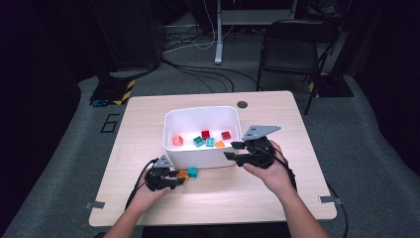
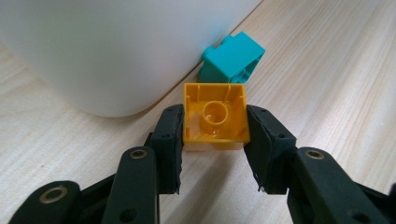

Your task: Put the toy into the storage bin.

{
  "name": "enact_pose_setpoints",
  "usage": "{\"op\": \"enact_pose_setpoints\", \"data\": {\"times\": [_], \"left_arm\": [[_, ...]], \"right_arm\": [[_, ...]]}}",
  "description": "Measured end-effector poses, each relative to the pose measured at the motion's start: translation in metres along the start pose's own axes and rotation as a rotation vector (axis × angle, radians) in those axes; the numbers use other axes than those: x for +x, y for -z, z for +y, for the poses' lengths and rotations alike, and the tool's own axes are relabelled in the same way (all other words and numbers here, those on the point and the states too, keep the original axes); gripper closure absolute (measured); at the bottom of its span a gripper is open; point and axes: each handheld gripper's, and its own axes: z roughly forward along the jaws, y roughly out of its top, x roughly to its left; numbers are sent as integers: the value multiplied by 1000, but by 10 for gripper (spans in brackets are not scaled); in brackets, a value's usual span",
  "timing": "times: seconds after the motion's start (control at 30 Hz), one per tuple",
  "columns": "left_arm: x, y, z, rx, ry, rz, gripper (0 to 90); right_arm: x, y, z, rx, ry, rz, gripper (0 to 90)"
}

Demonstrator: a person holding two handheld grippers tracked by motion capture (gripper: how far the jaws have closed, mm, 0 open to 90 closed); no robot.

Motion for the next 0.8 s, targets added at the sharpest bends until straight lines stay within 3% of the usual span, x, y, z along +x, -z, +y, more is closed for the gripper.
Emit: {"op": "enact_pose_setpoints", "data": {"times": [0.4,0.8], "left_arm": [[-8,28,10,-45,4,-4,587],[-15,65,31,-83,9,-14,587]], "right_arm": [[-5,3,-1,-5,-8,-8,534],[-8,4,-2,-7,-23,-13,533]]}}
